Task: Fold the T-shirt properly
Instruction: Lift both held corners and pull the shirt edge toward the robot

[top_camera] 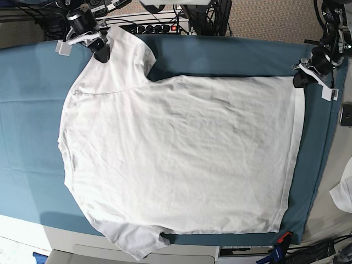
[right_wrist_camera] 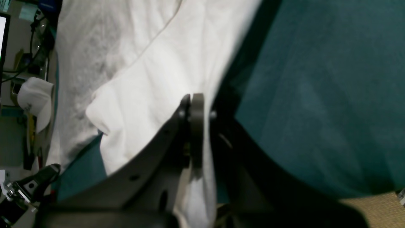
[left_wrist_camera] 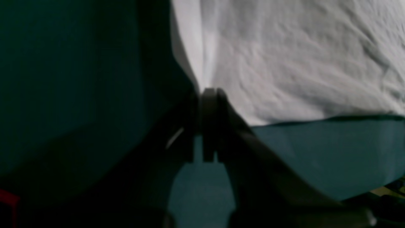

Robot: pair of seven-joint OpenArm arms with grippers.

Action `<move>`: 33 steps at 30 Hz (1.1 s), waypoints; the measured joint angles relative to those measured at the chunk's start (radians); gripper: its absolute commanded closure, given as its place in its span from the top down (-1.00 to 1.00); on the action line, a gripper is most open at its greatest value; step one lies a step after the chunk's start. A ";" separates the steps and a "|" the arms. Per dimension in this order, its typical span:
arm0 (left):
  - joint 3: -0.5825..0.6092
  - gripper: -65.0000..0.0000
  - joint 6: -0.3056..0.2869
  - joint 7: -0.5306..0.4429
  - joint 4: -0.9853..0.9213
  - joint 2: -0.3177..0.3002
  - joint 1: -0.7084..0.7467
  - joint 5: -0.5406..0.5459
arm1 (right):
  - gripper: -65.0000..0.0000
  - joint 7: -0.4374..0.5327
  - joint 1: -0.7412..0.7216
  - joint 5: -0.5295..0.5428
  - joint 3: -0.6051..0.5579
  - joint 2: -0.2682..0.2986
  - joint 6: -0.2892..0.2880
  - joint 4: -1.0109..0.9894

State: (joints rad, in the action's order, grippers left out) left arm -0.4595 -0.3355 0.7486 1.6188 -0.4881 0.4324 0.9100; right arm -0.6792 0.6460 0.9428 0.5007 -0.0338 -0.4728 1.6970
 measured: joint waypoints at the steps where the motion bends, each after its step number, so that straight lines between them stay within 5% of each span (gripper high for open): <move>1: 0.000 -1.00 0.000 0.006 0.000 0.000 0.000 0.000 | -1.00 0.000 0.000 0.000 0.000 0.000 0.000 0.000; 8: -0.001 -1.00 -0.002 0.010 0.023 0.000 0.034 0.001 | -1.00 -0.007 0.055 -0.011 0.000 0.040 -0.052 0.021; 33: -0.085 -1.00 -0.002 0.062 0.267 0.035 0.332 -0.008 | -1.00 -0.088 0.320 -0.021 0.115 0.073 -0.021 0.168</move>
State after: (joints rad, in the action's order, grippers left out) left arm -0.5446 -0.3374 0.8104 1.8858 -0.4530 0.7647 0.9024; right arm -0.7673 0.9657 0.9218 0.6155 0.0395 -0.4942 1.8648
